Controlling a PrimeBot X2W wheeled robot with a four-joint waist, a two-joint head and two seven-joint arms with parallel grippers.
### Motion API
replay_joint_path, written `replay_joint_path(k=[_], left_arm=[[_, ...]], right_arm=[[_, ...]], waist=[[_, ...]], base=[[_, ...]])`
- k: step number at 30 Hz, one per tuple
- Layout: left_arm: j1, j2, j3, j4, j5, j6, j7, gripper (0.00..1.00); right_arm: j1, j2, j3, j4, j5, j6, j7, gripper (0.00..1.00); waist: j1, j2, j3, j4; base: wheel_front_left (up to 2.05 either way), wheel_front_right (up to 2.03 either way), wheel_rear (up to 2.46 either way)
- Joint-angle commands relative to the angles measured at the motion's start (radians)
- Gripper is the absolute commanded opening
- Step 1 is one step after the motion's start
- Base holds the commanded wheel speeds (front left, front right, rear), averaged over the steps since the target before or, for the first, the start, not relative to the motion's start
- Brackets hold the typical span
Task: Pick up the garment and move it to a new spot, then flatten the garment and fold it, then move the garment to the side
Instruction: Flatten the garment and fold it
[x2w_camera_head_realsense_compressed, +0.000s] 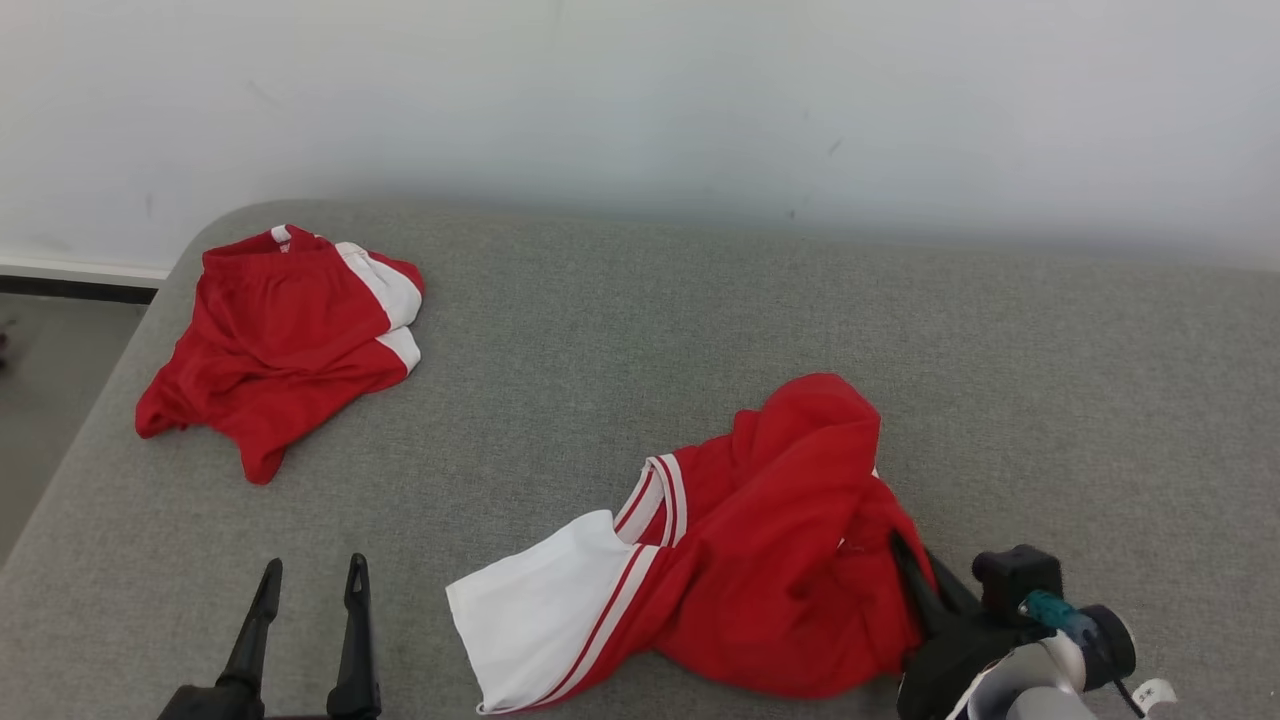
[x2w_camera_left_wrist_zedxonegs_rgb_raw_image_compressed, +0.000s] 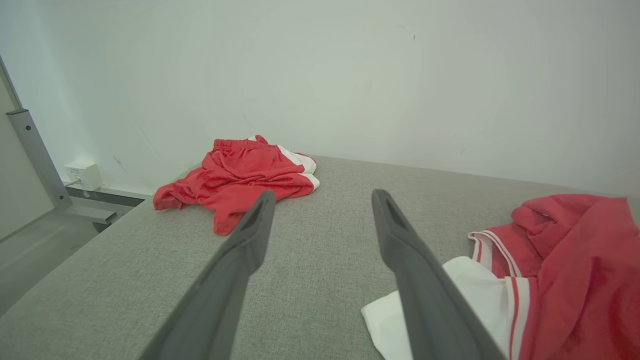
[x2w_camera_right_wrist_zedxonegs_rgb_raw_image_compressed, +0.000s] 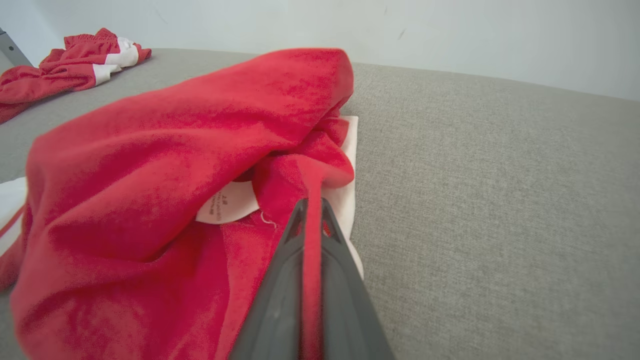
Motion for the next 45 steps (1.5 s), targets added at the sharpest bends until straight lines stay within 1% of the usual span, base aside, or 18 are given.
replay_joint_path(k=[1,5,6,9,10,13,17,18,19,21,24,28,32,39,45], left_arm=[[-0.012,-0.002,0.005,0.004,-0.004,0.000,-0.003,1.00],[-0.008,-0.003,0.012,0.003,-0.005,0.002,-0.004,1.00],[-0.005,-0.003,0.014,0.001,-0.007,0.003,-0.004,1.00],[-0.006,-0.004,0.014,0.000,-0.009,0.004,-0.003,1.00],[-0.006,-0.004,0.014,0.000,-0.009,0.004,-0.003,1.00],[-0.009,-0.004,0.011,0.000,-0.011,0.004,-0.003,1.00],[-0.007,-0.004,0.007,-0.003,-0.013,0.004,-0.003,1.00],[-0.006,-0.004,0.007,-0.004,-0.014,0.004,-0.003,1.00],[-0.004,-0.004,0.007,-0.003,-0.015,0.005,-0.003,1.00],[-0.001,-0.004,0.011,-0.004,-0.016,0.006,-0.004,1.00],[0.003,-0.004,0.019,-0.008,-0.010,0.006,-0.003,1.00],[0.002,-0.004,0.027,-0.012,-0.002,0.007,-0.003,1.00],[0.009,-0.005,0.026,-0.019,0.004,0.007,-0.003,1.00],[0.007,-0.004,0.027,-0.008,0.005,0.004,-0.003,1.00],[0.016,-0.004,0.027,-0.003,0.007,0.001,-0.003,1.00]], right_arm=[[-0.034,-0.018,-0.011,0.020,0.015,-0.002,-0.028,0.00],[-0.085,-0.056,-0.057,0.015,0.026,-0.002,-0.073,0.00],[-0.104,-0.078,-0.091,-0.005,0.029,-0.002,-0.084,0.00],[-0.111,-0.106,-0.142,-0.042,0.030,-0.002,-0.091,0.00],[-0.111,-0.106,-0.142,-0.042,0.030,-0.002,-0.091,0.00],[-0.091,-0.122,-0.205,-0.064,0.033,-0.002,-0.092,0.00],[-0.035,-0.112,-0.262,-0.054,0.031,-0.002,-0.092,0.00],[-0.028,-0.110,-0.269,-0.054,0.023,-0.002,-0.092,0.21],[-0.021,-0.106,-0.276,-0.057,0.020,-0.002,-0.093,1.00],[-0.008,-0.098,-0.294,-0.073,0.011,-0.002,-0.093,1.00],[0.014,-0.080,-0.328,-0.145,-0.004,-0.002,-0.094,1.00],[0.050,-0.053,-0.343,-0.256,-0.024,-0.002,-0.092,1.00],[0.100,-0.030,-0.333,-0.356,-0.033,-0.002,-0.092,1.00],[0.208,-0.001,-0.305,-0.487,-0.046,-0.002,-0.092,1.00],[0.303,0.028,-0.285,-0.556,-0.056,-0.002,-0.092,1.00]], waist=[[-0.0002,0.0000,0.001,-0.001],[-0.0002,0.0000,-0.002,-0.016],[-0.0002,0.0000,-0.003,-0.025],[-0.0002,0.0000,-0.003,-0.034],[-0.0002,0.0000,-0.003,-0.034],[-0.0002,0.0000,-0.002,-0.037],[-0.0002,0.0000,0.002,-0.036],[-0.0002,0.0000,0.003,-0.036],[-0.0002,0.0000,0.004,-0.037],[-0.0002,0.0000,0.005,-0.042],[-0.0002,0.0000,0.004,-0.054],[-0.0002,0.0000,-0.002,-0.073],[-0.0002,0.0000,-0.007,-0.096],[-0.0002,0.0000,-0.022,-0.124],[-0.0002,0.0000,-0.038,-0.135]], base=[[0.00,0.00,0.00],[0.00,0.00,0.00],[0.00,0.00,0.00],[0.00,0.00,0.00],[0.00,0.00,0.00],[0.00,0.00,0.00],[0.00,0.00,0.00],[0.00,0.00,0.00],[0.00,0.00,0.00],[0.00,0.00,0.00],[0.00,0.00,0.00],[0.00,0.00,0.00],[0.00,0.00,0.00],[0.00,0.00,0.00],[0.00,0.00,0.00]])
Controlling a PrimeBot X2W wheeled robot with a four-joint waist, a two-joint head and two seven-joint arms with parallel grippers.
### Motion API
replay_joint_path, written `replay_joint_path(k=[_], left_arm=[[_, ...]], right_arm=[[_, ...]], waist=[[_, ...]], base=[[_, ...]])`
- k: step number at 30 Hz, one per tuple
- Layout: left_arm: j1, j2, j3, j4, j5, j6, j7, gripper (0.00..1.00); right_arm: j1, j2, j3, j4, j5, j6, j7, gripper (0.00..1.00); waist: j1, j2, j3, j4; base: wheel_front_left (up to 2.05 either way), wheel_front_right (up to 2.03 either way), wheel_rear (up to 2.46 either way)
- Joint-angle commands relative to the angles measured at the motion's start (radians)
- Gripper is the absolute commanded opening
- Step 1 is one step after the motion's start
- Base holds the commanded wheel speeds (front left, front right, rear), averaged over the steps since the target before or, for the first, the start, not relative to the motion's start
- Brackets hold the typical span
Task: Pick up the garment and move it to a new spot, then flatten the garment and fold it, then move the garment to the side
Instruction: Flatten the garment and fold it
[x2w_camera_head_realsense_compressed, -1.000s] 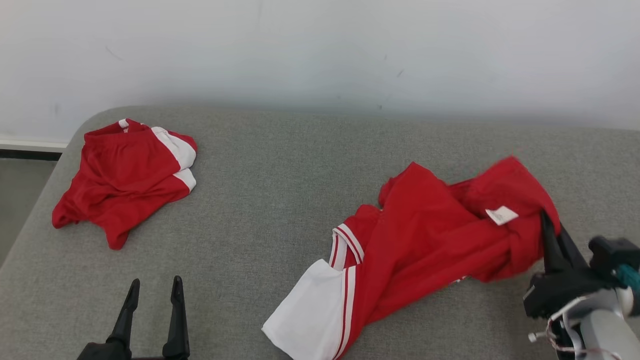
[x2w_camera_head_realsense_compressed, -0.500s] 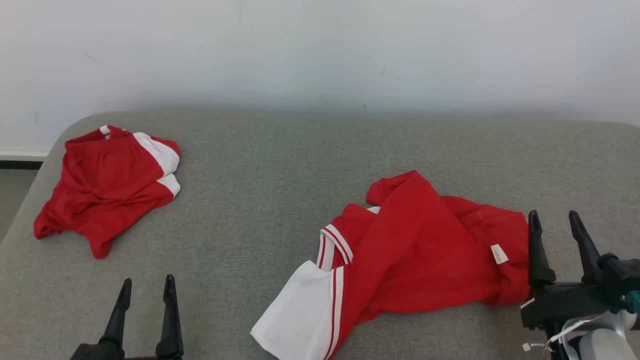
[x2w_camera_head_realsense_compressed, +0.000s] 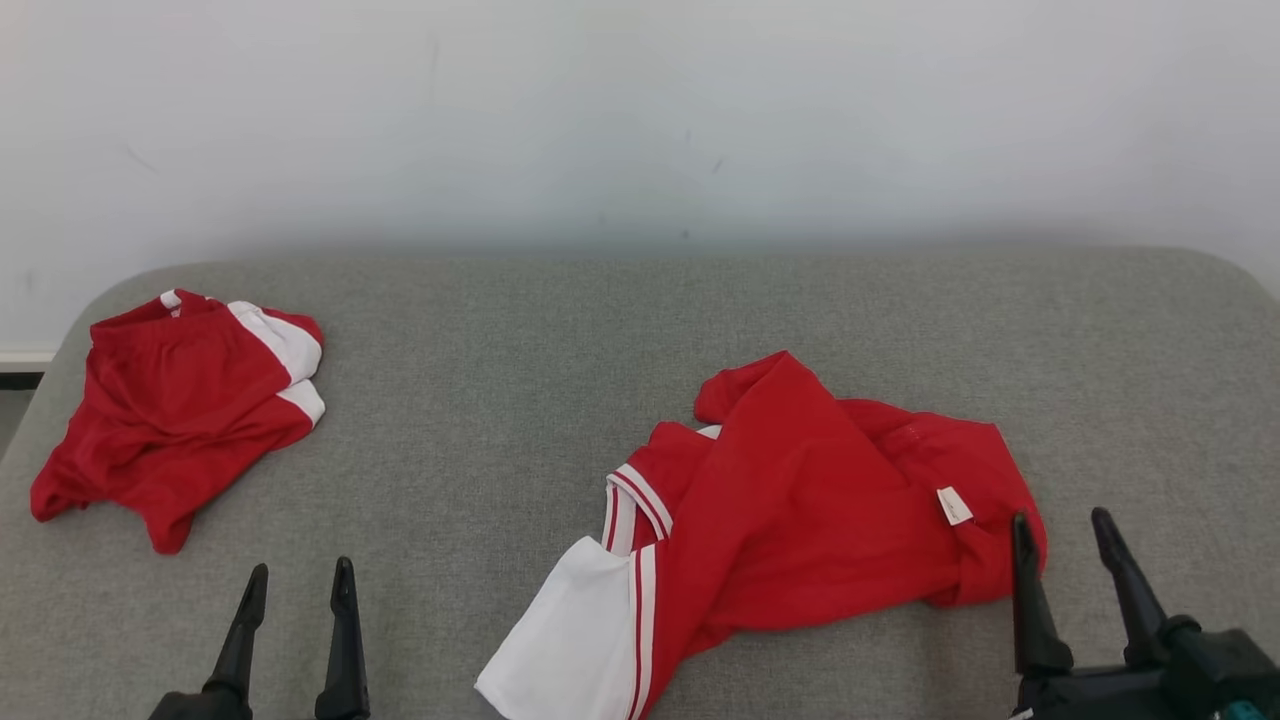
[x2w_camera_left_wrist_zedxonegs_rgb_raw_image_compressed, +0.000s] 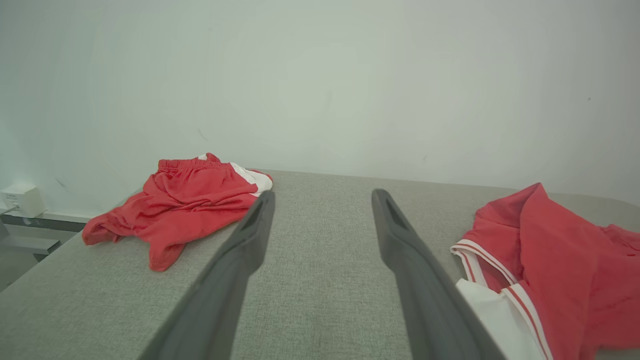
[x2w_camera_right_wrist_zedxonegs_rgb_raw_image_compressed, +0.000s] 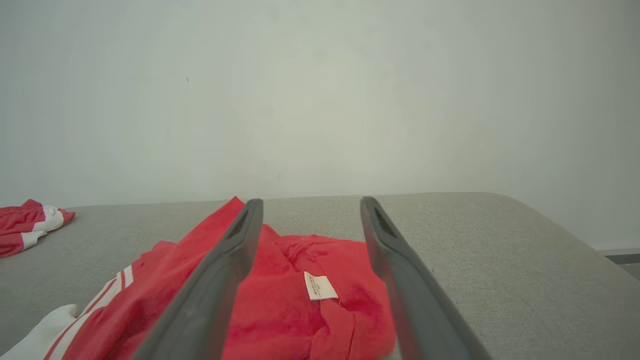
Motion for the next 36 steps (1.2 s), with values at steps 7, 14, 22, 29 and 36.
replay_joint_path(k=[7,14,22,29,36], left_arm=[[0.021,0.000,-0.001,0.011,0.005,-0.003,-0.003,1.00],[0.016,0.000,-0.027,0.040,0.001,-0.006,-0.003,1.00],[-0.011,0.004,-0.103,0.156,-0.024,-0.007,-0.003,1.00],[-0.049,0.010,-0.182,0.283,-0.056,-0.007,-0.004,1.00],[-0.077,0.014,-0.215,0.395,-0.080,-0.007,-0.003,1.00]], right_arm=[[0.053,0.025,0.025,-0.022,-0.007,-0.002,-0.001,1.00],[0.047,0.030,0.029,-0.013,-0.006,-0.002,-0.001,1.00],[0.024,0.026,0.042,0.009,-0.010,-0.002,0.000,1.00],[0.002,0.030,0.055,0.026,-0.008,-0.002,-0.001,1.00],[-0.013,0.033,0.054,0.035,-0.009,-0.002,-0.001,1.00]], waist=[[0.0001,0.0000,-0.010,-0.012],[0.0001,0.0000,-0.008,-0.017],[0.0001,0.0000,0.015,-0.033],[0.0001,0.0000,0.043,-0.055],[0.0001,0.0000,0.064,-0.071]], base=[[0.00,0.00,0.00],[0.00,0.00,0.00],[0.00,0.00,0.00],[0.00,0.00,0.00],[0.00,0.00,0.00]])
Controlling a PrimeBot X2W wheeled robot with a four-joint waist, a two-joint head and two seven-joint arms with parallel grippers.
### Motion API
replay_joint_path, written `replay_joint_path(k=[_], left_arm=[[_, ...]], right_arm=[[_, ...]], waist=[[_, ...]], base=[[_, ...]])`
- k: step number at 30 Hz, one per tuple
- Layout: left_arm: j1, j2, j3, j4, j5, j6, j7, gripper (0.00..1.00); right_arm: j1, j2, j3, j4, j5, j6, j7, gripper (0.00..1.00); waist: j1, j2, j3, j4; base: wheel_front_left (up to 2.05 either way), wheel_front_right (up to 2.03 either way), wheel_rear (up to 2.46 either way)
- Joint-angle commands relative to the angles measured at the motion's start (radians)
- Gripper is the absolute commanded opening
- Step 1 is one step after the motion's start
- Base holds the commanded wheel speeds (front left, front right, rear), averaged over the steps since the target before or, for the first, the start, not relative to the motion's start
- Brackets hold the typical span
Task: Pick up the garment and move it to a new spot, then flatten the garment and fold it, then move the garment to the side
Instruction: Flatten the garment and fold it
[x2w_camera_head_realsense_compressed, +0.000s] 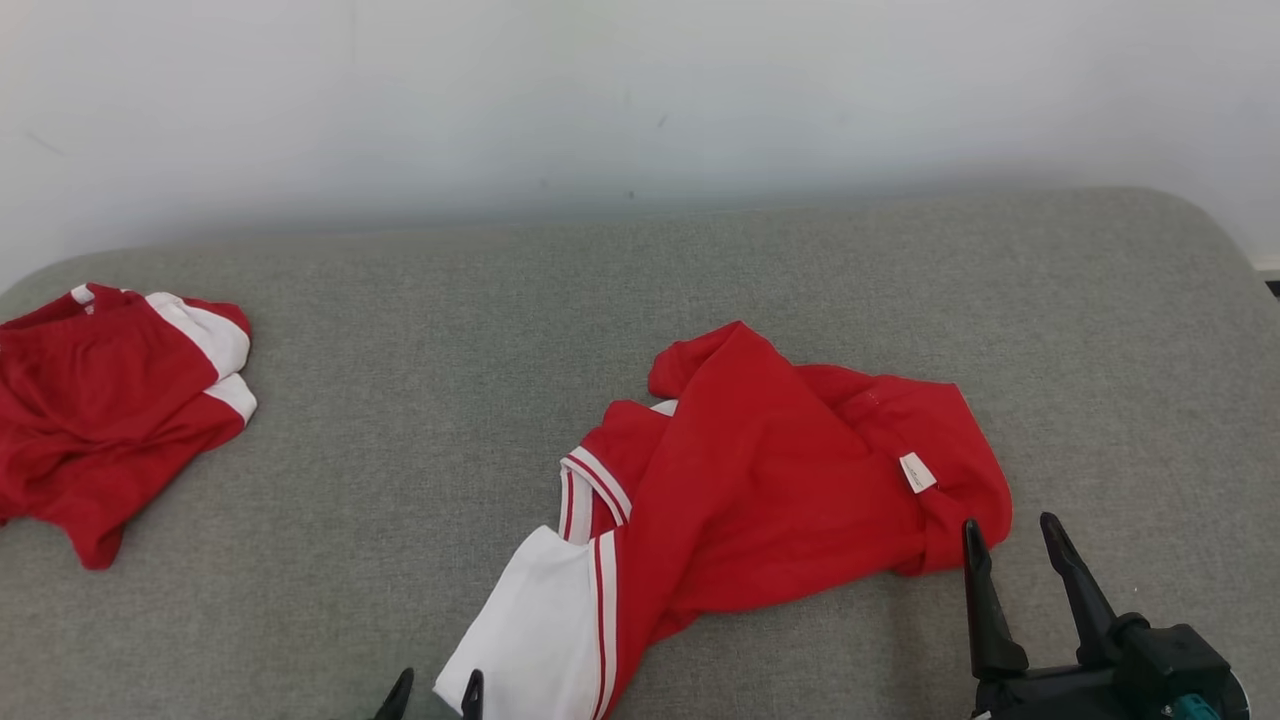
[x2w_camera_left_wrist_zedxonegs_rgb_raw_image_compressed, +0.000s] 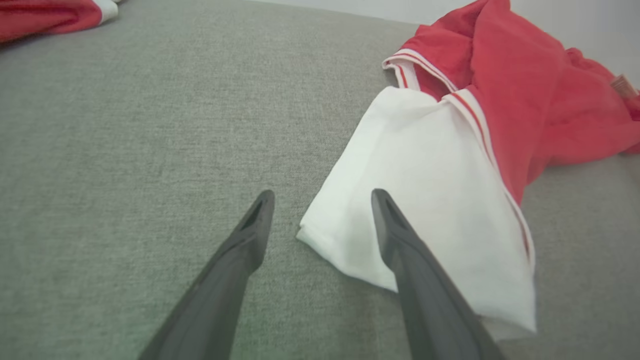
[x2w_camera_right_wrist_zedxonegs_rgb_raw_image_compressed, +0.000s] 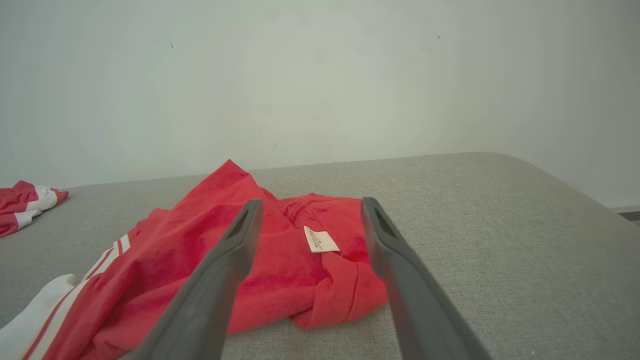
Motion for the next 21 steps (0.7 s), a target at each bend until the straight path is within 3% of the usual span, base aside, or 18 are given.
replay_joint_path(k=[1,10,11,12,13,21], left_arm=[[-0.015,0.005,0.002,0.024,-0.005,0.001,-0.004,1.00],[-0.040,-0.001,-0.049,0.127,-0.048,0.001,-0.003,0.97],[-0.045,-0.001,-0.060,0.133,-0.055,0.001,-0.003,0.47],[-0.052,-0.001,-0.067,0.136,-0.061,0.001,-0.003,0.35],[-0.058,-0.001,-0.073,0.138,-0.068,0.001,-0.003,0.00],[-0.122,0.038,-0.073,0.085,-0.073,0.001,-0.004,0.00]], right_arm=[[-0.007,0.003,-0.003,0.001,-0.009,-0.002,0.000,1.00],[-0.013,0.005,-0.006,0.003,-0.015,-0.002,-0.001,1.00],[-0.014,0.006,-0.006,0.003,-0.013,-0.002,-0.001,1.00],[-0.015,0.006,-0.005,0.002,-0.013,-0.002,-0.001,1.00],[-0.015,0.005,-0.005,0.003,-0.013,-0.002,-0.001,1.00],[-0.017,-0.002,-0.007,0.002,-0.008,-0.002,-0.001,1.00]], waist=[[0.0000,-0.0001,0.008,-0.007],[0.0000,-0.0001,0.014,-0.013],[0.0000,-0.0001,0.014,-0.013],[0.0000,-0.0001,0.014,-0.013],[0.0000,-0.0001,0.013,-0.012],[0.0000,-0.0001,0.007,-0.003]], base=[[0.00,0.00,0.00],[0.00,0.00,0.00],[0.00,0.00,0.00],[0.00,0.00,0.00],[0.00,0.00,0.00],[0.00,0.00,0.00]])
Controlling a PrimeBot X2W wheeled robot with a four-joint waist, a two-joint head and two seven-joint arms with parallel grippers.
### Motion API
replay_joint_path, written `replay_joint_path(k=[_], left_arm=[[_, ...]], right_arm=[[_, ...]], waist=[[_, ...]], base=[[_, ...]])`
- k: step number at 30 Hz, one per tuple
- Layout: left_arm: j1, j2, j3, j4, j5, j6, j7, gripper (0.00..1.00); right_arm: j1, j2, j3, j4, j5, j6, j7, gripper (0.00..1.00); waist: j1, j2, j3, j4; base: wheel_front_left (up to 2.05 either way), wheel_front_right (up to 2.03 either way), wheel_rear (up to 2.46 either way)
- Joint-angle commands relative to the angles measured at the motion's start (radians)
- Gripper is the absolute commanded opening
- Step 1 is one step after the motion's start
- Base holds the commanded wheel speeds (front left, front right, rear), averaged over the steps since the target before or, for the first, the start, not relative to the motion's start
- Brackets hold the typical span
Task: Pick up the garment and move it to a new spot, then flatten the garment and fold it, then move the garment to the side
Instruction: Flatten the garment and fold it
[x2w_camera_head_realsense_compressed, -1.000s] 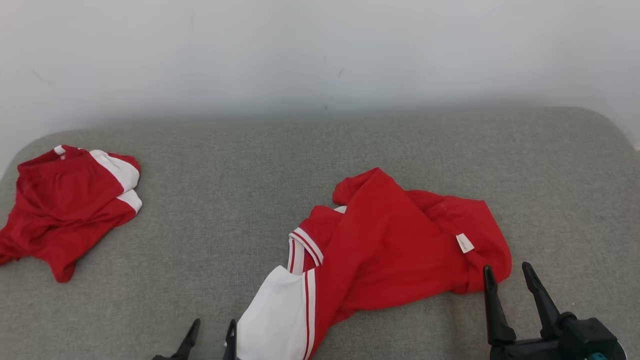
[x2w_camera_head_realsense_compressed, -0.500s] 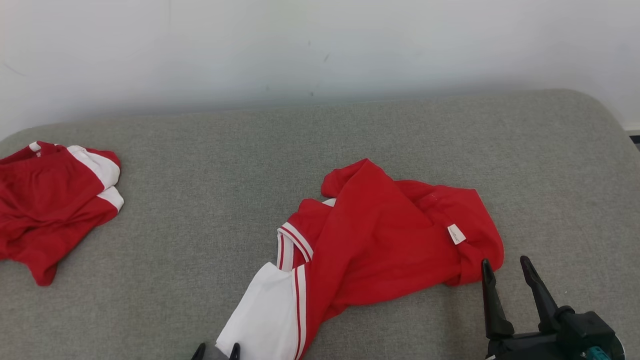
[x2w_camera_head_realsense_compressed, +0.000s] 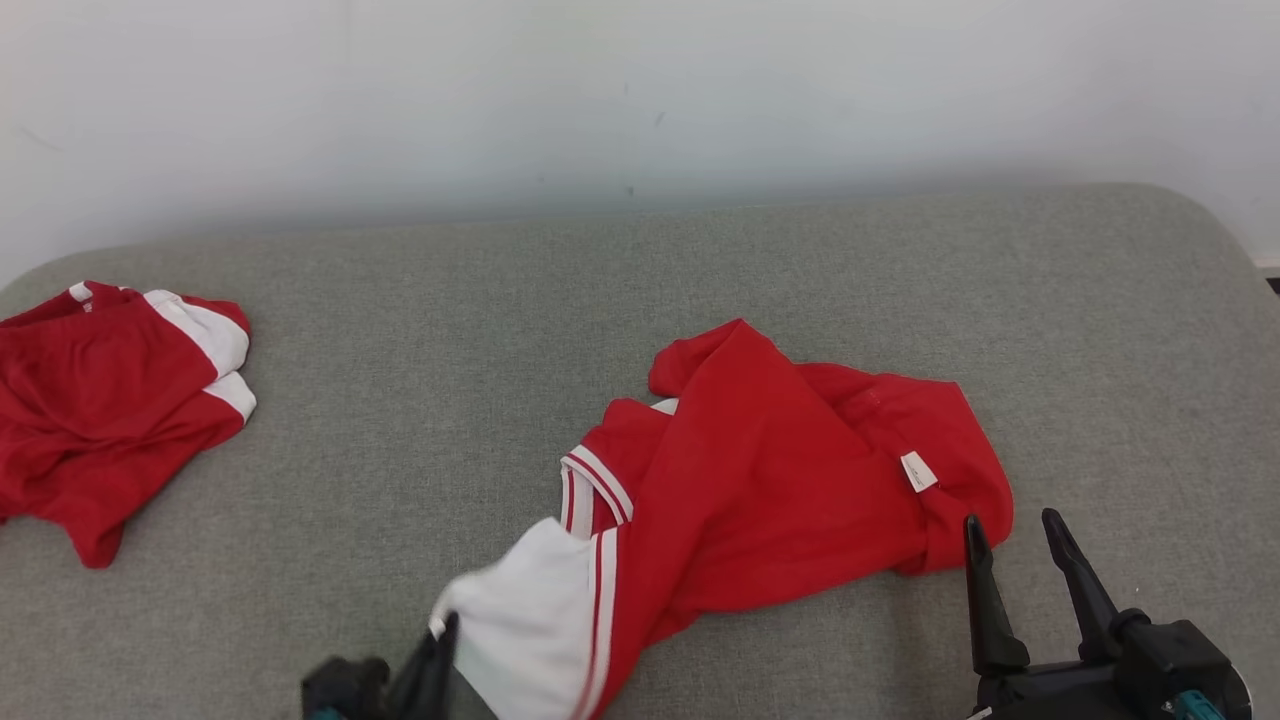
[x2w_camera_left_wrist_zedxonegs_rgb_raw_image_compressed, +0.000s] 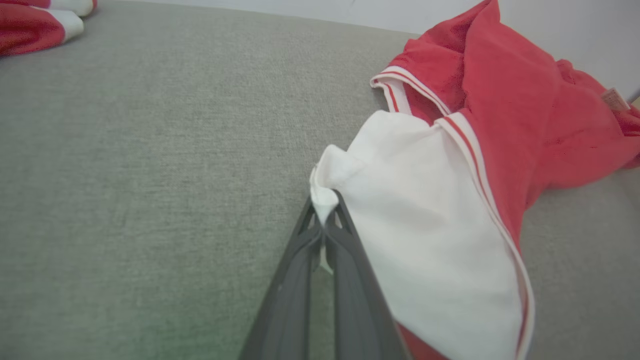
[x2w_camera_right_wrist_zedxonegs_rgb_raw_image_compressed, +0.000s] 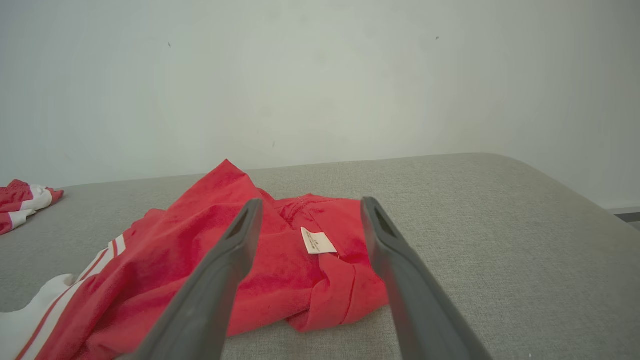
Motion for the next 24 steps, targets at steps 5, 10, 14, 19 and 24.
replay_joint_path(k=[5,10,14,19,24], left_arm=[[-0.097,0.078,0.031,-0.053,0.028,0.001,-0.003,0.00],[-0.205,0.162,0.036,-0.098,0.047,0.001,-0.003,0.00],[-0.301,0.233,0.023,-0.116,0.057,0.002,-0.003,0.00],[-0.422,0.311,-0.008,-0.138,0.061,0.002,0.013,0.00],[-0.501,0.341,-0.023,-0.150,0.045,0.002,0.018,0.00]], right_arm=[[-0.013,-0.011,-0.002,0.005,0.008,-0.002,-0.001,1.00],[-0.015,-0.013,-0.004,0.010,0.009,-0.002,-0.001,1.00],[-0.012,-0.014,-0.006,0.015,0.010,-0.002,-0.001,1.00],[-0.010,-0.014,-0.016,0.020,0.007,-0.002,-0.001,1.00],[-0.017,-0.014,-0.022,0.022,0.005,-0.002,-0.001,1.00]], waist=[[0.0000,0.0000,-0.010,0.004],[0.0000,0.0000,-0.018,0.001],[0.0000,0.0000,-0.021,-0.005],[0.0000,0.0000,-0.022,-0.014],[0.0000,0.0000,-0.019,-0.019]], base=[[0.00,0.00,0.00],[0.00,0.00,0.00],[0.00,0.00,0.00],[0.00,0.00,0.00],[0.00,0.00,0.00]])
